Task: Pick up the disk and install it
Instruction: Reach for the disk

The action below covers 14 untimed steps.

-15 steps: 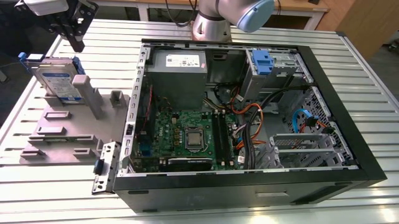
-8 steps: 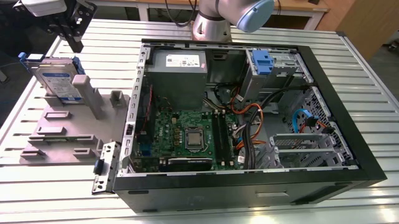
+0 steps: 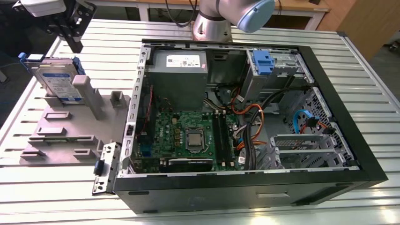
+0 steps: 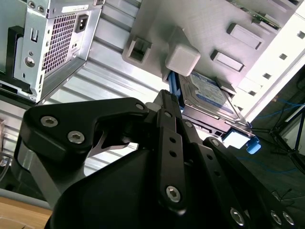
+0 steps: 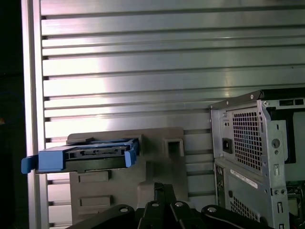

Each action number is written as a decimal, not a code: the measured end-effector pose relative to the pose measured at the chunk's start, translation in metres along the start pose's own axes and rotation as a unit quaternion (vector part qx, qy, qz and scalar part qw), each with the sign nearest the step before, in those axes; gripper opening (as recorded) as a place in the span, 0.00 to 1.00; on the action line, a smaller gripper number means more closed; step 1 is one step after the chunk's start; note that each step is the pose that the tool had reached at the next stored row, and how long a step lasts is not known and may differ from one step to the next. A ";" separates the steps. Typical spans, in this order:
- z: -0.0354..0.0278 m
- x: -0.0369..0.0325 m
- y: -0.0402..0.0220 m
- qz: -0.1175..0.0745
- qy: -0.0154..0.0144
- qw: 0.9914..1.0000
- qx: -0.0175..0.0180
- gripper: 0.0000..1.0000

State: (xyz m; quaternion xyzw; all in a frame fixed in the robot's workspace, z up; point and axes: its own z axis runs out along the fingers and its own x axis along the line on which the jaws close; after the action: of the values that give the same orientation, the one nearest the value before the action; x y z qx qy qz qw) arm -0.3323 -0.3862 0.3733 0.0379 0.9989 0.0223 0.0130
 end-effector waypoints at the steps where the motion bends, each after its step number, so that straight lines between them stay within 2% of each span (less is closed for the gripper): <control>1: 0.0002 0.0008 0.0000 0.000 0.000 1.000 0.000 0.11; 7: 0.0014 0.0085 -0.0001 0.000 0.000 1.000 0.000 0.11; 14: 0.0036 0.0247 0.0011 0.000 0.000 1.000 0.000 0.11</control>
State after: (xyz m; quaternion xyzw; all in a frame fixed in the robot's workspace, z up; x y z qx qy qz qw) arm -0.3568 -0.3831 0.3692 0.0379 0.9989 0.0223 0.0130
